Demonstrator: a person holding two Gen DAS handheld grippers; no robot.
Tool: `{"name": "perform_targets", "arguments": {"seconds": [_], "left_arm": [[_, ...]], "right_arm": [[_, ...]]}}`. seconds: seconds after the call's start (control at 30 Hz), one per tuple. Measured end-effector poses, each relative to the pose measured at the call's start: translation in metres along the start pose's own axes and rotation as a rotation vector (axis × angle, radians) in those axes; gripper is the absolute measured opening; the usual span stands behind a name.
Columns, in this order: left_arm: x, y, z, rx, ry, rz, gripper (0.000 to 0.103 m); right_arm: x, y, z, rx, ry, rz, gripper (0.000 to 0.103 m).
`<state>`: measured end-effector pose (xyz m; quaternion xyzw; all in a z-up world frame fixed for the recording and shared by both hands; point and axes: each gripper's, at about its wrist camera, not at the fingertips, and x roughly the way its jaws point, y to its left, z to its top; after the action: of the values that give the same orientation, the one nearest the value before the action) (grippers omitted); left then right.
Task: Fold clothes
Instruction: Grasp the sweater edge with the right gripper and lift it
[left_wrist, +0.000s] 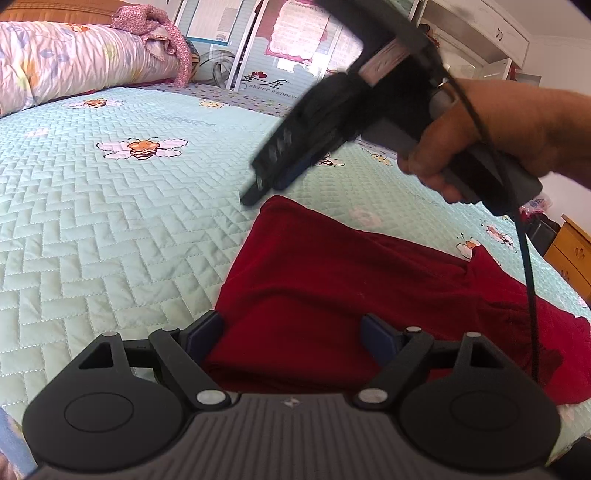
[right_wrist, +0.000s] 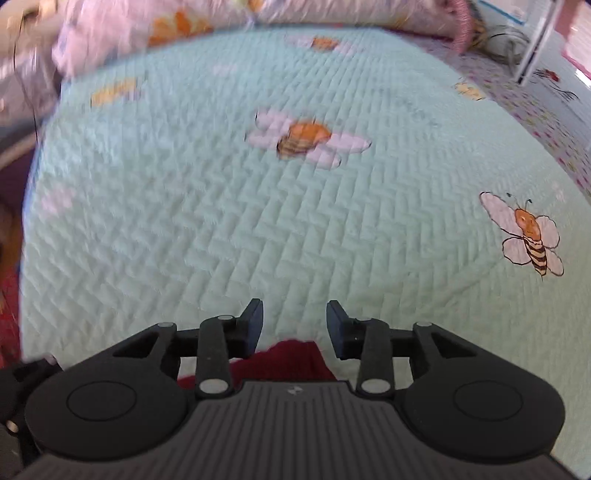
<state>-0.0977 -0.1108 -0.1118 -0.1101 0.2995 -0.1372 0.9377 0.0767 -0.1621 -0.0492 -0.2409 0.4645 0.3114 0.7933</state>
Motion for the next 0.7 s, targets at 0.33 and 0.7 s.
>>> {"name": "perform_targets", "arguments": {"seconds": [0.33, 0.7], "left_arm": [[0.0, 0.0, -0.001, -0.001, 0.001, -0.006, 0.085], [0.0, -0.001, 0.0, -0.001, -0.001, 0.001, 0.085]], "right_arm": [[0.011, -0.02, -0.019, 0.095, -0.022, -0.039, 0.014], [-0.056, -0.011, -0.089, 0.198, -0.12, 0.198, 0.014]]}}
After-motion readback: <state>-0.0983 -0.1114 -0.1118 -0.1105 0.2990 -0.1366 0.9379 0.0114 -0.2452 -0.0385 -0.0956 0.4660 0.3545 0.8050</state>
